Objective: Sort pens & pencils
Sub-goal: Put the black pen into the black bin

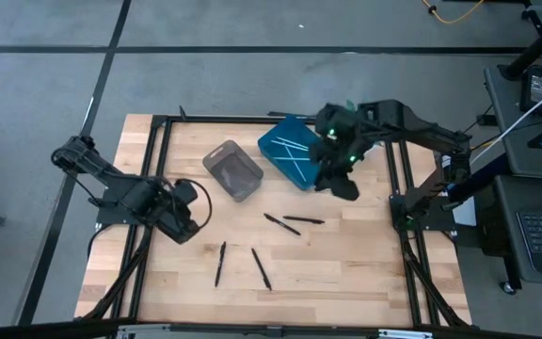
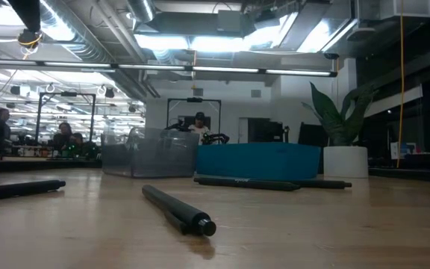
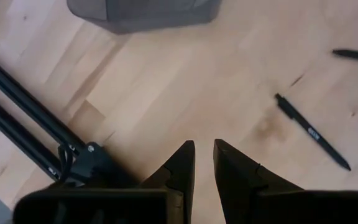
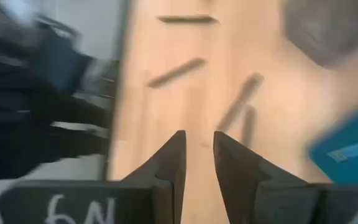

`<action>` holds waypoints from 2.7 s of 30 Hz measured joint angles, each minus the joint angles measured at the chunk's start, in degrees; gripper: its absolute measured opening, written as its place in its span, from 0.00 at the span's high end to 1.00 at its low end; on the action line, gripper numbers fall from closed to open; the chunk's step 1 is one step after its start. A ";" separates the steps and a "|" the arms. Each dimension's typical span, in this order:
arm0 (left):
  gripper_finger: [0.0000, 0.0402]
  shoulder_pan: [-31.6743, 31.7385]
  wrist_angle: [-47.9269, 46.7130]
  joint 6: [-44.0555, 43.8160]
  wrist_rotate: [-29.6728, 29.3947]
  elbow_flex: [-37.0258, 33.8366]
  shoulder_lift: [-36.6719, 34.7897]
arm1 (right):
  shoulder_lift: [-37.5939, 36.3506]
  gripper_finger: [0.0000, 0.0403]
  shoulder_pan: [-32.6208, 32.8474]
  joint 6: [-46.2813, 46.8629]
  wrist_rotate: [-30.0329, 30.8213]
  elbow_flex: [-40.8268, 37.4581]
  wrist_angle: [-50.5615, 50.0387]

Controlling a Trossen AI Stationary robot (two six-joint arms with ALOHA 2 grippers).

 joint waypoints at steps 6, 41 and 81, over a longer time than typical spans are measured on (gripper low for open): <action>0.86 1.24 0.02 1.40 -2.20 -0.10 -2.06 | 0.42 0.79 2.80 2.83 4.38 -5.89 1.62; 0.87 7.18 0.02 5.52 -2.13 -0.10 -1.99 | 1.45 0.79 5.02 -1.87 17.73 -50.31 35.79; 0.87 6.96 0.02 3.02 0.66 -0.10 -1.95 | 13.19 0.79 10.21 -6.93 23.67 -50.26 43.03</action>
